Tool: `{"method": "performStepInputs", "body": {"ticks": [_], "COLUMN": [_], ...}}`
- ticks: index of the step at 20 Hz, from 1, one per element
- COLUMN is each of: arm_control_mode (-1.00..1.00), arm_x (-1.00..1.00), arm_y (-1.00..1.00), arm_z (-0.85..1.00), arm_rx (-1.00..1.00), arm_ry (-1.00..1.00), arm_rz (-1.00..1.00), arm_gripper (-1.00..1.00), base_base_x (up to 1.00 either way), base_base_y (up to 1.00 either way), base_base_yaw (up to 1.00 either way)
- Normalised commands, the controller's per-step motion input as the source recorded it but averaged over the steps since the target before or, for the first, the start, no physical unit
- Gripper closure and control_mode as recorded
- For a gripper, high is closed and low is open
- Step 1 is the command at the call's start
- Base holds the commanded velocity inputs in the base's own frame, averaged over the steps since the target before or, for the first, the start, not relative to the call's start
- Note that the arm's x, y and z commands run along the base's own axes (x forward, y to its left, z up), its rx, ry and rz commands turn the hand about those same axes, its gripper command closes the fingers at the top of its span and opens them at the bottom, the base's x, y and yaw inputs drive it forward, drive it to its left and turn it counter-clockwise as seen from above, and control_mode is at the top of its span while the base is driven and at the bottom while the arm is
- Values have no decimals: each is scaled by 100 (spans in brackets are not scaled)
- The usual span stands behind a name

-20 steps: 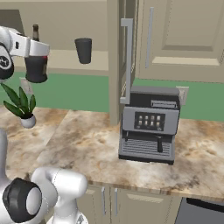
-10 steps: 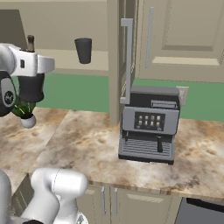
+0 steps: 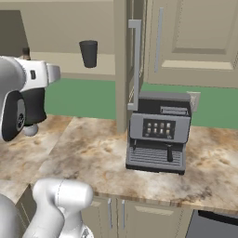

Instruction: There is a bowl on the dining counter. Grab a lemon wedge from the fridge and place it in the bowl. Then get the liquor bottle and glass cup from the cabinet and place them next to the bowl.

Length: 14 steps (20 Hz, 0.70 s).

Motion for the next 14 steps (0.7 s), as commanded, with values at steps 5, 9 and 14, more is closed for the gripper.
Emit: {"method": "performStepInputs", "body": {"ticks": [5, 9, 14], "arm_control_mode": [-100, -100, 100], "arm_x": [1, -4, 0], "arm_y": [1, 1, 0], "arm_z": [-7, -3, 0], "arm_rx": [-1, -2, 0], "arm_ry": [7, 2, 0], "arm_rz": [5, 0, 0], "arm_gripper": [100, 100, 100], "base_base_x": [0, 0, -91], "base_base_y": [0, 0, 0], "base_base_yaw": [0, 0, 0]}}
